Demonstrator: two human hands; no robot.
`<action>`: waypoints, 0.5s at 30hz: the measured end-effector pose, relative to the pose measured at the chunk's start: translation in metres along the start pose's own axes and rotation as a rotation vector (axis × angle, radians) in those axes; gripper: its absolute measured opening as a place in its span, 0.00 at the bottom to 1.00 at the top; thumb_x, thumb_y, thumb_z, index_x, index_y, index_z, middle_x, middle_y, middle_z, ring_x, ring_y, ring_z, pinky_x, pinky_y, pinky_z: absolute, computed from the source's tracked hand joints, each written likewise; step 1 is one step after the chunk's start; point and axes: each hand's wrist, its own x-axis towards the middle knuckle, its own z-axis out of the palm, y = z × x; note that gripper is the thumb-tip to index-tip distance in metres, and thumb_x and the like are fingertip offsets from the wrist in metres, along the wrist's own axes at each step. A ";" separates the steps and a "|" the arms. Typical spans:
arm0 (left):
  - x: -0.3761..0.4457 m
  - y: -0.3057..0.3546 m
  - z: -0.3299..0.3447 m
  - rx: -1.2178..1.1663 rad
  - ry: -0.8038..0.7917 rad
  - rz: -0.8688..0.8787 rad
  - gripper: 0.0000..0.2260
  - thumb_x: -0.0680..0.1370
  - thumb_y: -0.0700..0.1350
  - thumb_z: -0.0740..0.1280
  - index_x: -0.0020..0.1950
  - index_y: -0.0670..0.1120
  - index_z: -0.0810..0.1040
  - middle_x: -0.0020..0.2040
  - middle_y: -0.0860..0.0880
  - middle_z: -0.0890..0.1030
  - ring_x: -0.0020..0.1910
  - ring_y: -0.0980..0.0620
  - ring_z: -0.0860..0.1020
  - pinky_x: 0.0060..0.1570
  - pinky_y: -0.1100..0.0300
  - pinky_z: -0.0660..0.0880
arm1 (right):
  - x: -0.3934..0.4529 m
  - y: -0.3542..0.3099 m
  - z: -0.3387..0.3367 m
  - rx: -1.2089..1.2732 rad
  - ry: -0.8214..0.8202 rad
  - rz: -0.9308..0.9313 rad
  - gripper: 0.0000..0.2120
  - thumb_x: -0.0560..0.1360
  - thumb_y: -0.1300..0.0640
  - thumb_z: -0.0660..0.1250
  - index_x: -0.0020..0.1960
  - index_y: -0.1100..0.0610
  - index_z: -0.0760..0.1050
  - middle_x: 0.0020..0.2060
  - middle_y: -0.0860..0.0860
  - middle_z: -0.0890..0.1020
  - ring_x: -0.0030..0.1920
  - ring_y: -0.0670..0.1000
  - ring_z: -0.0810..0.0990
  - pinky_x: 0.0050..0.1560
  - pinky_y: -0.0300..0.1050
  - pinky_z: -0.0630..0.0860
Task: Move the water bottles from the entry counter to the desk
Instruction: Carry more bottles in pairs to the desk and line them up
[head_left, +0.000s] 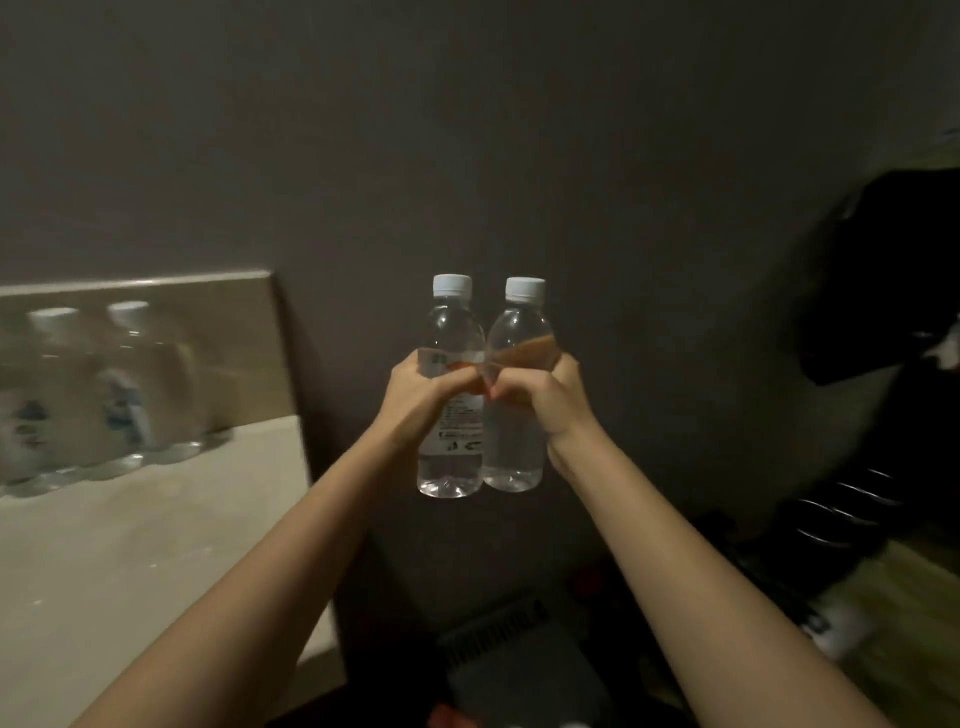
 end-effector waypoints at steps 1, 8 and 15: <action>-0.001 0.001 0.025 -0.018 -0.029 -0.003 0.13 0.58 0.47 0.71 0.40 0.52 0.76 0.35 0.55 0.81 0.36 0.58 0.81 0.31 0.65 0.74 | -0.005 -0.005 -0.025 -0.002 0.031 0.003 0.18 0.54 0.66 0.68 0.44 0.69 0.78 0.37 0.57 0.78 0.38 0.51 0.78 0.40 0.44 0.76; -0.020 0.016 0.237 -0.141 -0.356 0.038 0.09 0.68 0.38 0.70 0.44 0.48 0.76 0.34 0.57 0.83 0.34 0.64 0.81 0.27 0.70 0.74 | -0.045 -0.037 -0.232 -0.099 0.297 0.006 0.16 0.58 0.69 0.68 0.45 0.62 0.77 0.38 0.54 0.81 0.39 0.49 0.81 0.35 0.38 0.76; -0.044 0.037 0.439 -0.267 -0.706 0.034 0.12 0.70 0.38 0.69 0.53 0.42 0.77 0.47 0.47 0.81 0.45 0.52 0.81 0.41 0.61 0.79 | -0.085 -0.069 -0.418 -0.171 0.661 -0.010 0.27 0.56 0.66 0.68 0.56 0.63 0.73 0.44 0.56 0.81 0.44 0.55 0.81 0.35 0.41 0.76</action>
